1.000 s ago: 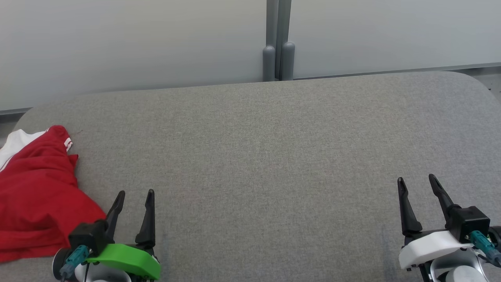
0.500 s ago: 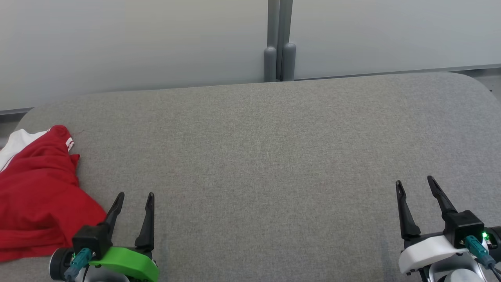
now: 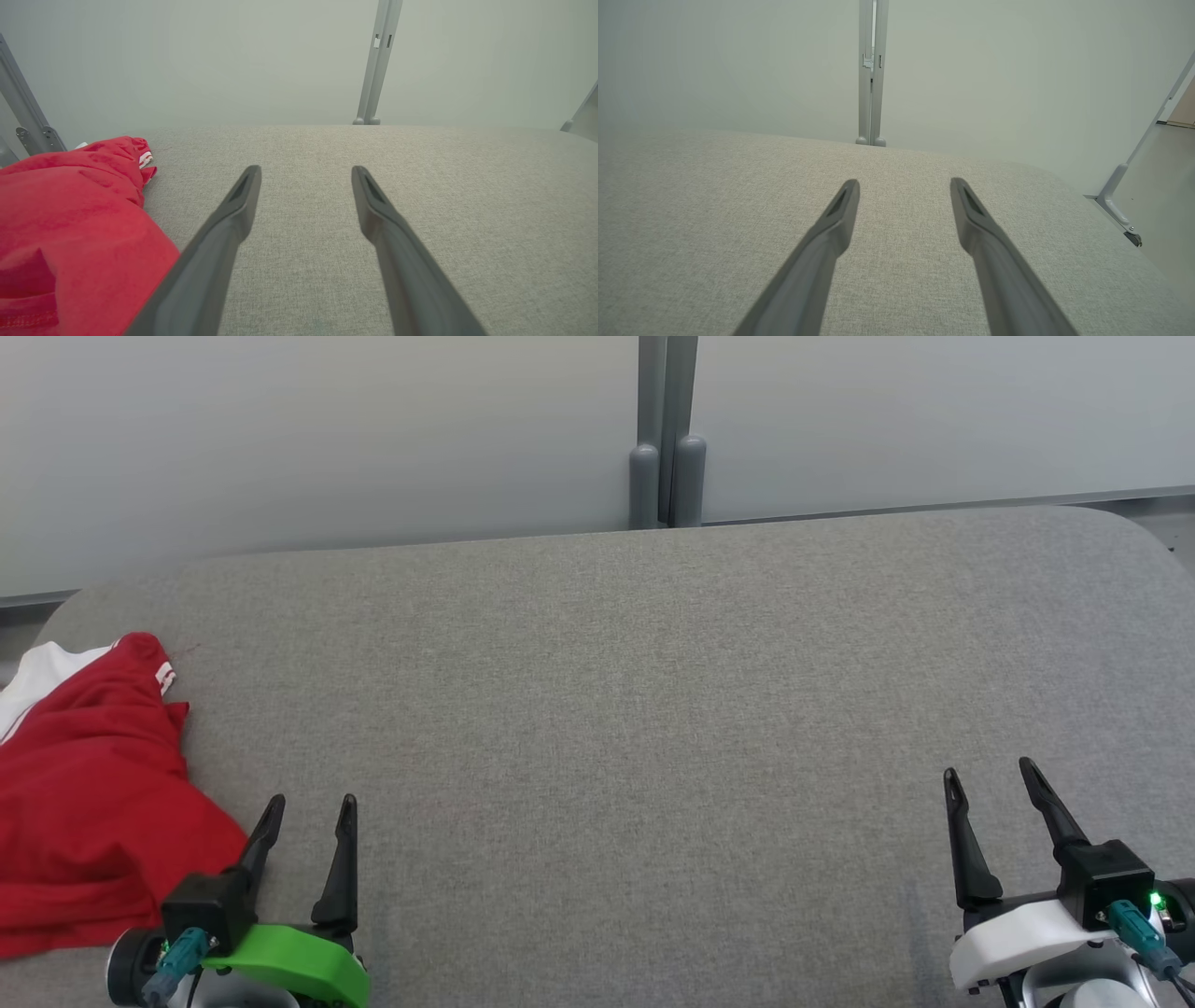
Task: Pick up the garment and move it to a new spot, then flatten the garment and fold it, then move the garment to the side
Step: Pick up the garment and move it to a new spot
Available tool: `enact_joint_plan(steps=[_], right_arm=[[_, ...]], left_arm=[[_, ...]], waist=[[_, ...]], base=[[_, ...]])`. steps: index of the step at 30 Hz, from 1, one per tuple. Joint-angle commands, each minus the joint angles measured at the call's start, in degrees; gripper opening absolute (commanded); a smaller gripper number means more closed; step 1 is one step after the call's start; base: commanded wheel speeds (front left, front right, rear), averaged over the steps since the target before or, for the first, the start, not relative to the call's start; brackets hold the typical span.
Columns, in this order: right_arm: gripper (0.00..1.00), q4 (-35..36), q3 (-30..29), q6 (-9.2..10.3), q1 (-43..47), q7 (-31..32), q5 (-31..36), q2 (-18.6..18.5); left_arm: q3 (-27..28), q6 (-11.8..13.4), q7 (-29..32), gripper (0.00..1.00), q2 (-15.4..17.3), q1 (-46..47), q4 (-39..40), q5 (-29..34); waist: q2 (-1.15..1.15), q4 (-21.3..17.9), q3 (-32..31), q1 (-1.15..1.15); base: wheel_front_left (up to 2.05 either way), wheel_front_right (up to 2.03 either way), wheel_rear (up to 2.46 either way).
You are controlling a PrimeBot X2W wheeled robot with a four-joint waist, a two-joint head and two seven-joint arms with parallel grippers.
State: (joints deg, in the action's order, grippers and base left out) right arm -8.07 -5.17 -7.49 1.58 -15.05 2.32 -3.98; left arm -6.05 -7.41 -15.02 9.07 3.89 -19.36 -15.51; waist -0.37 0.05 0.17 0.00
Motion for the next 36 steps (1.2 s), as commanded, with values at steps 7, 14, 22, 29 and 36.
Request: enact_joint_plan(steps=[7, 14, 22, 29, 36], right_arm=[[1.0, 0.7, 0.8, 0.0, -0.2, -0.2, 0.2, -0.1], [1.0, 0.3, 1.5, 0.0, -0.6, -0.2, -0.5, 0.1], [1.0, -1.8, 4.7, 0.0, -3.3, -0.2, -0.3, -0.2], [1.0, -3.2, 7.5, 0.0, -5.4, -0.2, -0.7, -0.6], [1.0, -2.2, 8.0, 0.0, -4.3, -0.2, -0.7, -1.7]], left_arm=[[-0.3, -0.1, -0.2, 1.0, 0.4, 1.0, -0.2, -0.1], [-0.1, -0.1, -0.2, 1.0, 0.3, 1.3, -0.7, 0.5], [2.4, -0.1, -0.2, 1.0, 0.8, -0.1, -1.4, 0.5], [4.9, -0.1, -0.2, 1.0, -0.1, -0.8, -1.0, 0.7], [5.4, 0.0, 0.4, 1.0, -0.7, 4.4, -9.2, -2.1]], waist=[[0.37, 3.2, 0.0, 0.0], [0.37, 12.7, -0.4, 0.0], [0.37, 26.5, -0.7, 0.0], [0.37, 29.2, -0.4, 0.0], [0.37, 27.4, 1.8, 0.0]], base=[[0.0, 0.0, 0.0], [0.0, 0.0, 0.0], [0.0, 0.0, 0.0], [0.0, 0.0, 0.0], [0.0, 0.0, 0.0]])
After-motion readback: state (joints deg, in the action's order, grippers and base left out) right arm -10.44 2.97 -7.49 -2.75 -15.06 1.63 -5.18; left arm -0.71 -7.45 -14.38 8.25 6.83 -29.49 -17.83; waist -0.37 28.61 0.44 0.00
